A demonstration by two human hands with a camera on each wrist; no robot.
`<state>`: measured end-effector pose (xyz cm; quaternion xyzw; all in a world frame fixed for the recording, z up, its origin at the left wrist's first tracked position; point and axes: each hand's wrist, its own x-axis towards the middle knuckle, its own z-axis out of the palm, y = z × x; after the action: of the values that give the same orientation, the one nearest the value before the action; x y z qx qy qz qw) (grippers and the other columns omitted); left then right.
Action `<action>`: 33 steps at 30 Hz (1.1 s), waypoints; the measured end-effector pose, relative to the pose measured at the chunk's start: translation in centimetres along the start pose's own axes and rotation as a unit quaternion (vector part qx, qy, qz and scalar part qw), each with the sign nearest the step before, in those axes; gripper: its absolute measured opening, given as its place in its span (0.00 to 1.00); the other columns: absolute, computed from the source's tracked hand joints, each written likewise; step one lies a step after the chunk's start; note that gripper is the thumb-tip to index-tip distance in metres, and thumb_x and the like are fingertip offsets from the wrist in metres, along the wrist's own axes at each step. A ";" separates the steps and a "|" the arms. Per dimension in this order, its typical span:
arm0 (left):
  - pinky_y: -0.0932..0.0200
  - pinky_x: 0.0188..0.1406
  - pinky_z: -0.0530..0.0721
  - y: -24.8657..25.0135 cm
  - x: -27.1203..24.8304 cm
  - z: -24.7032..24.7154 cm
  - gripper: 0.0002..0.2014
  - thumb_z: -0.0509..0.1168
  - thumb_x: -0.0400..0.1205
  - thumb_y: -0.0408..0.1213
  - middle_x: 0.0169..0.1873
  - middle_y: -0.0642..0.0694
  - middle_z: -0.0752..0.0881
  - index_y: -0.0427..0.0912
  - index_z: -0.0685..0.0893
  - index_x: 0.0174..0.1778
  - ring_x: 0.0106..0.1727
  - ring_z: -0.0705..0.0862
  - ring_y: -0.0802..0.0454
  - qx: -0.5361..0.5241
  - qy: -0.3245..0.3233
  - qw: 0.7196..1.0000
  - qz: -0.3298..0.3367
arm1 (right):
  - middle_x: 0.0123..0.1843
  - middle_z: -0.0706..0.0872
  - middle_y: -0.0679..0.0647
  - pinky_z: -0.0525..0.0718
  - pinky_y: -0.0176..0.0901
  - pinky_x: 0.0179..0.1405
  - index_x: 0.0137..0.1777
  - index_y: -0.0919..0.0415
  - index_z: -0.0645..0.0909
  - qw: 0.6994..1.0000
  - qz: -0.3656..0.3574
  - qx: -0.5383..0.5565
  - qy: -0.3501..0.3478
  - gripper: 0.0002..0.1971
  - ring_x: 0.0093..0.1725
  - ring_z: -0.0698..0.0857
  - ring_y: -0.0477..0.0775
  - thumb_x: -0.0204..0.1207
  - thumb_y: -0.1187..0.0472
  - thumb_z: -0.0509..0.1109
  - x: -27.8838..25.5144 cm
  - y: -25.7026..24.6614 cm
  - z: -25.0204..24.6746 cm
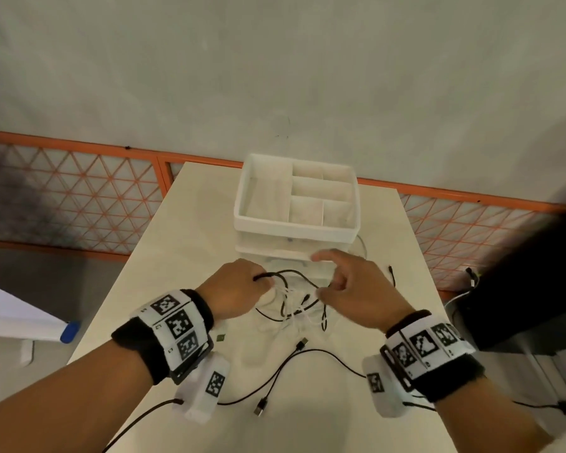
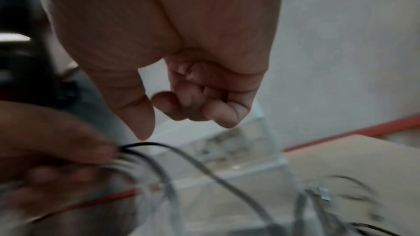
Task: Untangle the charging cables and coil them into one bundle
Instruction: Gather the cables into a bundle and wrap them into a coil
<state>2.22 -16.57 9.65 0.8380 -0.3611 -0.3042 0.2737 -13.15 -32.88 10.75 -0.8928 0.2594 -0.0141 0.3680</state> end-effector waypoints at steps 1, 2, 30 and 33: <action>0.57 0.30 0.68 0.6 0.0 0.4 0.18 0.58 0.88 0.43 0.29 0.46 0.77 0.34 0.80 0.37 0.30 0.73 0.51 0.014 -0.011 1.000 0.015 | 0.29 0.82 0.45 0.79 0.31 0.35 0.69 0.37 0.77 0.999 -0.037 0.003 -0.011 0.26 0.28 0.81 0.39 0.73 0.60 0.74 -0.7 -1.5 0.9; 0.57 0.30 0.67 1.1 -0.1 0.7 0.17 0.58 0.88 0.41 0.28 0.47 0.77 0.35 0.78 0.36 0.29 0.73 0.52 0.014 -0.019 0.999 0.026 | 0.28 0.81 0.43 0.81 0.34 0.36 0.71 0.36 0.75 0.997 -0.070 -0.017 -0.002 0.29 0.29 0.81 0.40 0.72 0.60 0.74 -1.2 -2.5 1.9; 0.50 0.54 0.83 -8.1 -1.7 15.3 0.19 0.66 0.81 0.52 0.59 0.39 0.86 0.41 0.84 0.59 0.60 0.86 0.37 0.245 -0.140 0.955 -0.095 | 0.19 0.67 0.49 0.74 0.39 0.23 0.43 0.72 0.87 0.933 0.184 0.308 0.022 0.14 0.21 0.66 0.49 0.83 0.59 0.71 -2.4 4.1 6.8; 0.50 0.58 0.81 -7.6 -1.6 16.3 0.16 0.62 0.84 0.42 0.64 0.39 0.83 0.40 0.81 0.65 0.64 0.84 0.37 0.288 -0.114 0.947 -0.078 | 0.20 0.68 0.48 0.73 0.40 0.23 0.41 0.66 0.89 0.937 0.176 0.301 0.021 0.12 0.21 0.67 0.47 0.82 0.58 0.72 -2.6 4.1 7.1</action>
<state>-6.88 -14.75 -5.89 0.8664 -0.3954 -0.3014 -0.0474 -15.71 -29.49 3.24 -0.6795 0.4037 -0.0453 0.6109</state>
